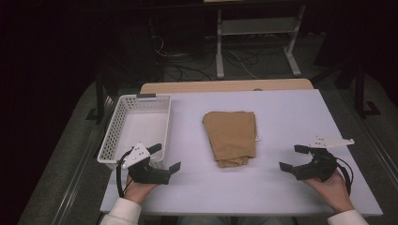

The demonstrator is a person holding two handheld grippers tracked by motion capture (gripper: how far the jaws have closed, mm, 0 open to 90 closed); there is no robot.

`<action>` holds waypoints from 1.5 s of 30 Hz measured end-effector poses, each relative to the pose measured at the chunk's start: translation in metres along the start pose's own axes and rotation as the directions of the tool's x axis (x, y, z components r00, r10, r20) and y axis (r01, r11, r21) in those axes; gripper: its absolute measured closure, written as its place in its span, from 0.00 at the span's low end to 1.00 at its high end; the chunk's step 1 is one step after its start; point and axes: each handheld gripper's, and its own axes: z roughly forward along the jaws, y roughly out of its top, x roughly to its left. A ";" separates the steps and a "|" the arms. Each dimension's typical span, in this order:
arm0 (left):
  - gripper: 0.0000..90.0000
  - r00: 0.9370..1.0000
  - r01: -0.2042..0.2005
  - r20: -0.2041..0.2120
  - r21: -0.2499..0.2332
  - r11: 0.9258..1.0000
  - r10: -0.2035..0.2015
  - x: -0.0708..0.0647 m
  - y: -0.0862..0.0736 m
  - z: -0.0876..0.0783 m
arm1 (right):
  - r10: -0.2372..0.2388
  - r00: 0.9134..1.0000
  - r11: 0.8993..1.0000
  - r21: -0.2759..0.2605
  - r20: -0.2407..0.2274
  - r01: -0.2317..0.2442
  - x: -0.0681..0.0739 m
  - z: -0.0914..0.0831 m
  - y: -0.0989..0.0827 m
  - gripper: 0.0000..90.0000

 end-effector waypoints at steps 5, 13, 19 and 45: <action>0.00 1.000 -0.002 0.000 0.000 1.000 0.002 0.000 0.000 0.000 | -0.003 1.000 1.000 -0.001 0.001 0.003 0.002 -0.001 0.000 0.00; 0.00 1.000 0.000 0.001 -0.001 1.000 0.000 0.000 0.000 0.000 | -0.004 1.000 1.000 -0.009 0.002 0.004 0.003 -0.003 0.001 0.00; 0.00 1.000 -0.001 0.001 0.000 1.000 0.001 0.000 0.000 0.000 | -0.011 1.000 1.000 -0.006 0.005 0.011 0.004 -0.004 0.001 0.00; 0.00 1.000 0.000 -0.013 0.003 1.000 0.000 0.000 0.000 0.001 | -0.016 1.000 1.000 0.018 0.016 0.016 0.016 -0.012 0.015 0.00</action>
